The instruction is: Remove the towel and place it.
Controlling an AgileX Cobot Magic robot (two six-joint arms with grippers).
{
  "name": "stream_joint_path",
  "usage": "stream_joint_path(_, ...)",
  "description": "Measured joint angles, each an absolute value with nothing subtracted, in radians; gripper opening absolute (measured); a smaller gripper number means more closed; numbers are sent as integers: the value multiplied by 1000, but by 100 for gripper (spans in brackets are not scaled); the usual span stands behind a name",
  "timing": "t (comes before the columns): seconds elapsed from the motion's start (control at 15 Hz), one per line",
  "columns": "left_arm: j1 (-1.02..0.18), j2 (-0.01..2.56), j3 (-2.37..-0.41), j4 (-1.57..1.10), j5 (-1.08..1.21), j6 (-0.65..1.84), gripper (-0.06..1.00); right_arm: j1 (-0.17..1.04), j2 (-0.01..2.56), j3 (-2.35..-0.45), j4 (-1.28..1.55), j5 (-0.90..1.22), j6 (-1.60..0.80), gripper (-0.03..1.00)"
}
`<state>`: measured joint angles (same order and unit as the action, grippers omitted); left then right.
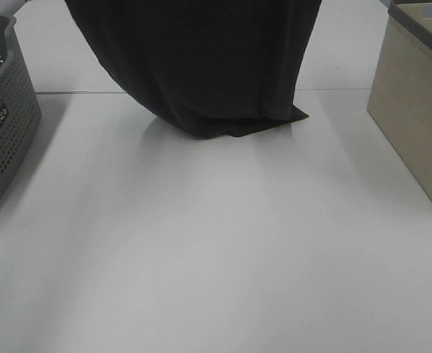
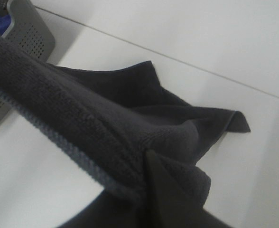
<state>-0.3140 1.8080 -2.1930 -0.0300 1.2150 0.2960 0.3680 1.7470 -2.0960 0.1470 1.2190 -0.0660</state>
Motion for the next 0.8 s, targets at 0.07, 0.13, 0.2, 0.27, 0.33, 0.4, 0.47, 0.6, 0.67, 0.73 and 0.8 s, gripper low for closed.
stream_joint_path(0.07,-315,1743,-2105,-39,1215,280,0,369,1690,-2014,157,1219,-66,2)
stream_joint_path(0.13,-315,1679,-2031,-59,1215,268,0,369,1635,-1934,162,1219,-66,2)
stream_joint_path(0.2,-317,1612,-1954,-81,1215,255,0,369,1576,-1854,167,1217,-66,2)
stream_joint_path(0.27,-317,1556,-1883,-96,1215,244,0,369,1521,-1786,183,1214,-64,2)
stream_joint_path(0.33,-317,1501,-1806,-108,1214,228,0,371,1474,-1733,196,1211,-62,2)
stream_joint_path(0.4,-319,1455,-1735,-118,1212,212,0,371,1448,-1704,208,1211,-59,2)
stream_joint_path(0.47,-322,1431,-1697,-122,1212,203,0,371,1404,-1656,233,1210,-59,2)
stream_joint_path(0.6,-325,1304,-1521,-170,1210,180,0,371,1277,-1516,299,1203,-47,2)
stream_joint_path(0.67,-325,1260,-1469,-200,1206,180,0,371,1229,-1460,311,1201,-40,2)
stream_joint_path(0.73,-325,1221,-1420,-235,1206,183,0,371,1184,-1408,314,1200,-38,2)
stream_joint_path(0.8,-325,1183,-1370,-271,1205,192,0,371,1147,-1352,315,1200,-38,2)
